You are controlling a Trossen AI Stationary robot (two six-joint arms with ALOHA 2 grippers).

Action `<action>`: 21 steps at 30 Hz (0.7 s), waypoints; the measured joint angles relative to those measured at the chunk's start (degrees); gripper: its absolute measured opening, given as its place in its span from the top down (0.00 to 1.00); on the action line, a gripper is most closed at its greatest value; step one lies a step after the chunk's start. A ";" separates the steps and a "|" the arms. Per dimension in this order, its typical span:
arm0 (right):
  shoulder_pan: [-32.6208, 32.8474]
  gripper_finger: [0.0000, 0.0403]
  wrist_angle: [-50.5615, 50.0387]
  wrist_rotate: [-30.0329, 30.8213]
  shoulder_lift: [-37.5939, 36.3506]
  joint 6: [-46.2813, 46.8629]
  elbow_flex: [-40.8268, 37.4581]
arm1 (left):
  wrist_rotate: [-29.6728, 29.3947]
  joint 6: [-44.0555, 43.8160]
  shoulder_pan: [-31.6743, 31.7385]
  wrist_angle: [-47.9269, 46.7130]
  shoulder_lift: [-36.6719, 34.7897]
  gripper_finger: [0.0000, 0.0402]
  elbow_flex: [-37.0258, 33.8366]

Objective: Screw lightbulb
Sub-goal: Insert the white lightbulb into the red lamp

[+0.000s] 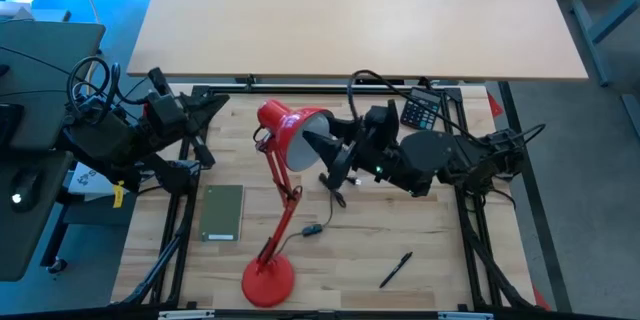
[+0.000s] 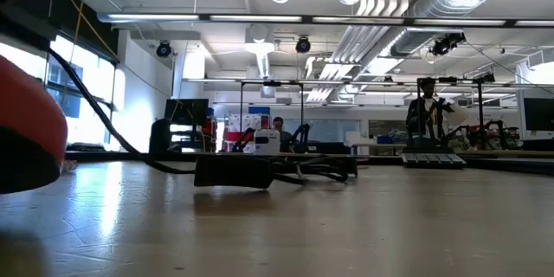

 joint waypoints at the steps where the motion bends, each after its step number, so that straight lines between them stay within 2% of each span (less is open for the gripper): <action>1: -0.04 0.40 0.56 0.32 0.00 2.45 0.01 | -0.51 0.76 0.00 -0.02 0.00 1.00 0.02; 6: -0.81 0.41 6.09 2.64 -0.37 13.16 0.42 | -3.21 3.35 0.00 0.09 0.00 1.00 0.01; 8: -1.40 0.41 8.16 2.90 -0.83 14.66 0.52 | -3.49 4.23 0.00 0.13 0.00 1.00 0.01; 21: -1.89 0.41 9.76 2.31 -0.46 2.30 0.40 | -3.63 4.24 0.00 0.13 0.00 1.00 0.01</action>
